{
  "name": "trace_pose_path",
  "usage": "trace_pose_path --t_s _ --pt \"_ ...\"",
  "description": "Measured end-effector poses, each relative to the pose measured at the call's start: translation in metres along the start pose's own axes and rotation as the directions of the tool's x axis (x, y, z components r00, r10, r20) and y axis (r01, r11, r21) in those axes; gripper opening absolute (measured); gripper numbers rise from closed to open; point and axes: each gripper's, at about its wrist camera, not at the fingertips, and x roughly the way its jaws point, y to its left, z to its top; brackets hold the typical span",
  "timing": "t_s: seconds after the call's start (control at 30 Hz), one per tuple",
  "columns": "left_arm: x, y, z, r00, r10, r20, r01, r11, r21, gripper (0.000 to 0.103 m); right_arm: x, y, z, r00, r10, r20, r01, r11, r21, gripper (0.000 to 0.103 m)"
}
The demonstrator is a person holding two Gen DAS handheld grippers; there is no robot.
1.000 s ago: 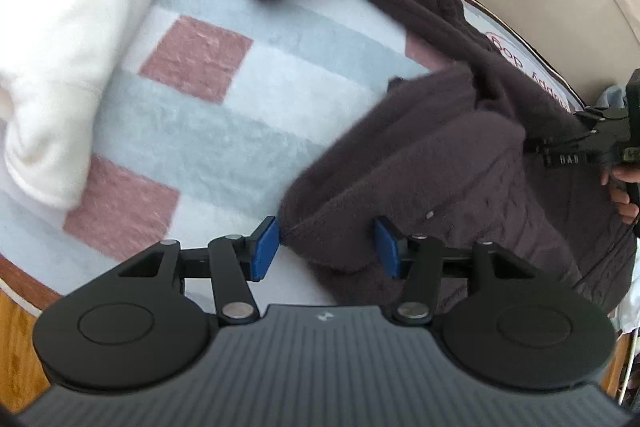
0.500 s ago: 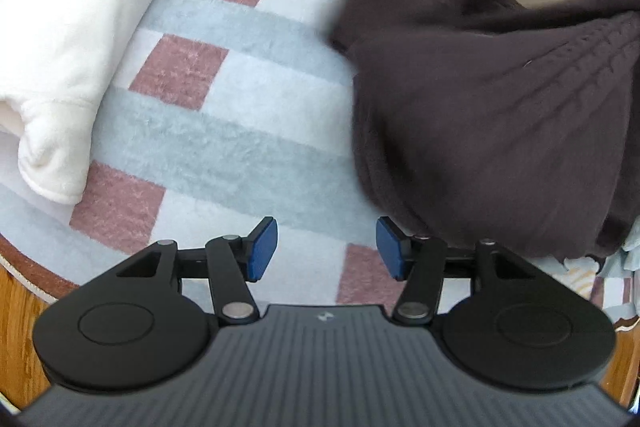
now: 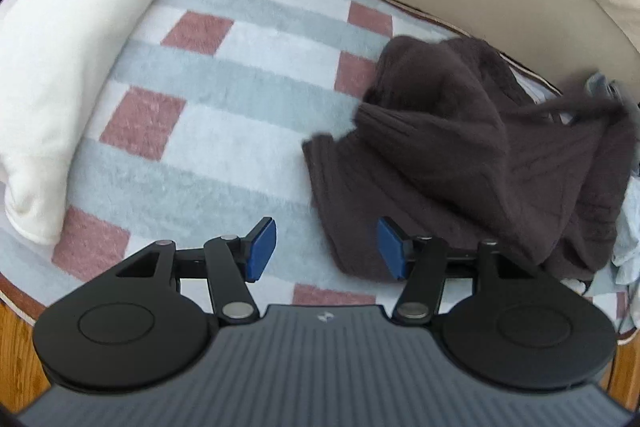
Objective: Fold clothes
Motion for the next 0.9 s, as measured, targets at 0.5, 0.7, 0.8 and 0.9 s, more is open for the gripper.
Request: trace_pose_path --t_s 0.5,0.7,0.8,0.9 --pt "0.021 -0.009 -0.001 0.999 0.043 0.004 -0.043 0.999 0.023 0.051 -0.032 0.147 -0.05 0.74 0.648 -0.181 -0.661 0.75 -0.014 0.067" --pt "0.03 -0.005 0.009 1.0 0.002 0.004 -0.002 1.0 -0.004 0.039 -0.006 0.175 -0.067 0.676 0.689 -0.262 -0.677 0.721 0.148 0.068" --pt "0.033 -0.012 0.01 1.0 0.013 0.017 -0.013 1.0 0.016 0.037 0.009 0.197 -0.079 0.737 0.628 -0.251 -0.628 0.773 0.091 0.077" --pt "0.034 -0.013 0.005 0.999 0.03 0.02 -0.031 0.999 0.036 0.037 0.024 0.212 -0.098 0.784 0.573 -0.24 -0.59 0.807 0.001 0.015"
